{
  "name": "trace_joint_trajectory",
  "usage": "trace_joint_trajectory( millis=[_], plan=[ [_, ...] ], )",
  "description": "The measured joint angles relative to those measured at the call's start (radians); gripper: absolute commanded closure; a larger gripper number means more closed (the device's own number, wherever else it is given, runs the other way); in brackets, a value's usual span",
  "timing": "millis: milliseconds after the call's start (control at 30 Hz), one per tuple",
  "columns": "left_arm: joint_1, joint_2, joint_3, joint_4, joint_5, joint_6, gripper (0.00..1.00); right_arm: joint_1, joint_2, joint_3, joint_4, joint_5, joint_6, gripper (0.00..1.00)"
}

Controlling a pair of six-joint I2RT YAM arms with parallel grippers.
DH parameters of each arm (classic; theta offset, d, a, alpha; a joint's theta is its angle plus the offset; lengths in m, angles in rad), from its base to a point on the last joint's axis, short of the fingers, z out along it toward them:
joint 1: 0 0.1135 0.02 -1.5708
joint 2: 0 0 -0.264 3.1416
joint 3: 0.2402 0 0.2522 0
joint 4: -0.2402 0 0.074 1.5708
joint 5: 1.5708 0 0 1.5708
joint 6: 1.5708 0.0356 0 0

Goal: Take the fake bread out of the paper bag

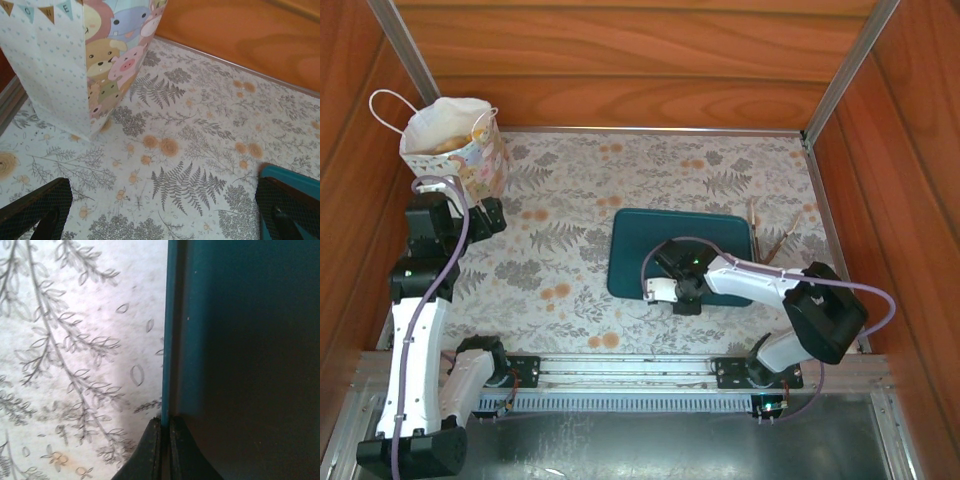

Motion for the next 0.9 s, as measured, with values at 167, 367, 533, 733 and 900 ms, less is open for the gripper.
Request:
trace_joint_trajectory(
  millis=[167, 367, 533, 733, 900],
  plan=[
    [0.000, 0.008, 0.010, 0.000, 0.000, 0.001, 0.00, -0.013, 0.037, 0.034, 0.036, -0.002, -0.066, 1.00],
    [0.000, 0.009, 0.032, -0.017, -0.015, 0.002, 0.00, -0.026, 0.053, 0.042, 0.068, 0.005, -0.068, 0.32],
    [0.000, 0.081, 0.220, -0.091, -0.071, 0.005, 0.00, -0.027, -0.015, 0.054, 0.013, -0.004, -0.053, 0.24],
    [0.024, 0.292, 0.545, -0.182, -0.143, 0.048, 0.00, -0.027, -0.201, 0.136, 0.003, -0.051, 0.044, 0.19],
    [0.045, 0.482, 0.727, -0.221, -0.063, 0.104, 0.00, -0.027, -0.302, 0.153, 0.082, -0.054, 0.215, 0.18]
  ],
)
